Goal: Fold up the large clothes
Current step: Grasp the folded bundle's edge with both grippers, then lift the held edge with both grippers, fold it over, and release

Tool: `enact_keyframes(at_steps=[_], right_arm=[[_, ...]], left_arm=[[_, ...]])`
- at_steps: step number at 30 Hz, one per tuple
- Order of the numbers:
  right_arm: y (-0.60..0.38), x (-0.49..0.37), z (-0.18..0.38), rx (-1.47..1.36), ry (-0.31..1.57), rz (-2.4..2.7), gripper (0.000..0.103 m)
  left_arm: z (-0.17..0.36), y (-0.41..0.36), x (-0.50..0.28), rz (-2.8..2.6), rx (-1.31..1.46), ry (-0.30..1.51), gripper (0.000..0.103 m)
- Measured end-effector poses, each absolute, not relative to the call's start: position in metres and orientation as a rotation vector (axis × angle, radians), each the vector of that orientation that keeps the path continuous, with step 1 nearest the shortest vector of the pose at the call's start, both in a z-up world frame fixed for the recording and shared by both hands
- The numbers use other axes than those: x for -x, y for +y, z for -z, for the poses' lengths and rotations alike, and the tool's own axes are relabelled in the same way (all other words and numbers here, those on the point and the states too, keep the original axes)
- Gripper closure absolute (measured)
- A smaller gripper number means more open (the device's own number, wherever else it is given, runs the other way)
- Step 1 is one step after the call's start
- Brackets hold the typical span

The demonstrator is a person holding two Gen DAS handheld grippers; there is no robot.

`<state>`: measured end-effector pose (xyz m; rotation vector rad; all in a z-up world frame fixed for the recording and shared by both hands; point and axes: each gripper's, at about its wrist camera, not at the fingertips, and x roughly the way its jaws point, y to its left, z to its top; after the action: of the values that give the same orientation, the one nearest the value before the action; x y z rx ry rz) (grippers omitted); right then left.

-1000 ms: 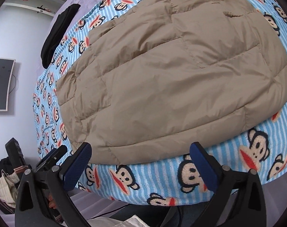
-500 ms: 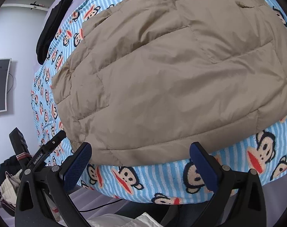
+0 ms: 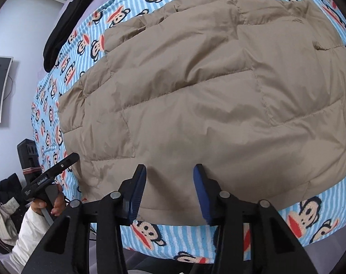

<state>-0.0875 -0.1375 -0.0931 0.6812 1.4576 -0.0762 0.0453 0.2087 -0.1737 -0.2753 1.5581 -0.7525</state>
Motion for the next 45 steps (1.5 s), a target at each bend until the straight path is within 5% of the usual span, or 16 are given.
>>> enact_keyframes(at_steps=[7, 9, 12, 14, 24, 32, 35, 38, 45], right_arm=[[-0.142, 0.085, 0.094, -0.644, 1.435, 0.069, 0.058], [-0.146, 0.084, 0.091, -0.616, 1.415, 0.078, 0.058], [-0.151, 0.078, 0.081, -0.501, 1.367, 0.101, 0.069], [-0.153, 0.069, 0.078, -0.404, 1.338, 0.105, 0.077], [-0.170, 0.014, 0.137, -0.426, 1.282, 0.045, 0.085], [-0.209, 0.014, 0.171, -0.710, 1.249, 0.001, 0.093], [-0.219, 0.017, 0.177, -0.782, 1.244, -0.026, 0.095], [-0.232, 0.021, 0.170, -0.836, 1.260, -0.047, 0.095], [-0.287, 0.095, 0.118, -0.888, 1.166, 0.036, 0.090]], left_arm=[[0.197, 0.168, -0.050, 0.925, 0.380, 1.597, 0.001], [0.196, 0.158, -0.048, 0.957, 0.364, 1.616, 0.052], [0.189, 0.159, -0.046, 0.958, 0.436, 1.640, 0.071], [0.171, 0.156, -0.041, 0.944, 0.418, 1.625, 0.073], [0.047, 0.079, -0.001, 0.960, 0.329, 1.520, 0.073], [0.010, -0.027, 0.019, 0.926, 0.175, 1.502, 0.072], [0.005, -0.050, 0.022, 0.934, 0.156, 1.511, 0.063], [0.000, -0.069, 0.028, 0.979, 0.160, 1.523, 0.033], [0.012, -0.135, 0.041, 1.116, 0.133, 1.559, 0.026]])
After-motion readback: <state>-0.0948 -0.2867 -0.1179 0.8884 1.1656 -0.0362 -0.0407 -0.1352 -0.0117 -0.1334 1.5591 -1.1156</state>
